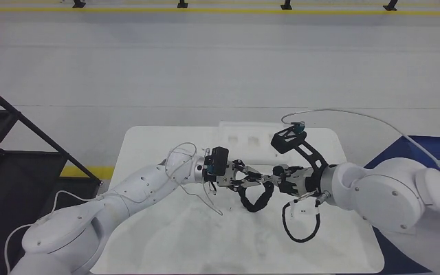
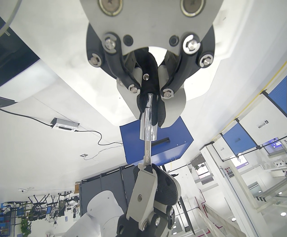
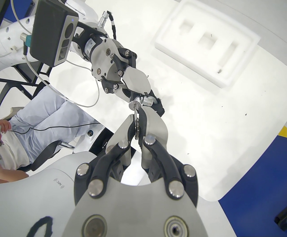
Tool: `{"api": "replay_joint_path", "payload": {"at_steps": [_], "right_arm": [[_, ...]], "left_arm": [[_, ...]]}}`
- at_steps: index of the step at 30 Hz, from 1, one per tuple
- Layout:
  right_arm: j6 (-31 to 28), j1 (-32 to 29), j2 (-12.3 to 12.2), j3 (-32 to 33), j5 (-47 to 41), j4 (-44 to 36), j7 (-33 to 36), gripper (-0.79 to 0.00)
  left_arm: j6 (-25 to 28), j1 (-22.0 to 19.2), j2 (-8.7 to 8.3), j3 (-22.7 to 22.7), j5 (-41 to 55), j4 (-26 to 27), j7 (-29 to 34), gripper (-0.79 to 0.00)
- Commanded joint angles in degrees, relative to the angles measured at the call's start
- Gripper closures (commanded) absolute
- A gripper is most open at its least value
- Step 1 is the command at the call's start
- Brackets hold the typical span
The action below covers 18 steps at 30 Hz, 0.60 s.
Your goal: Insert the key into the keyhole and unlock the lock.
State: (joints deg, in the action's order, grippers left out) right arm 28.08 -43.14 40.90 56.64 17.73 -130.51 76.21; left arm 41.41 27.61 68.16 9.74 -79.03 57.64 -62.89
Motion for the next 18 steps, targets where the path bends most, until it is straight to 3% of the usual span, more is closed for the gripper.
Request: {"api": "replay_joint_path", "payload": {"at_steps": [1,18], "right_arm": [[0.09,0.46,0.03,-0.79,0.38,0.08,-0.09,0.000],[1.03,4.71,0.22,-6.94,1.67,1.99,-1.02,0.000]], "left_arm": [[0.47,-0.03,0.01,0.00,0.59,0.14,0.47,0.000],[1.97,-0.41,0.12,0.00,0.71,0.93,1.97,0.000]]}}
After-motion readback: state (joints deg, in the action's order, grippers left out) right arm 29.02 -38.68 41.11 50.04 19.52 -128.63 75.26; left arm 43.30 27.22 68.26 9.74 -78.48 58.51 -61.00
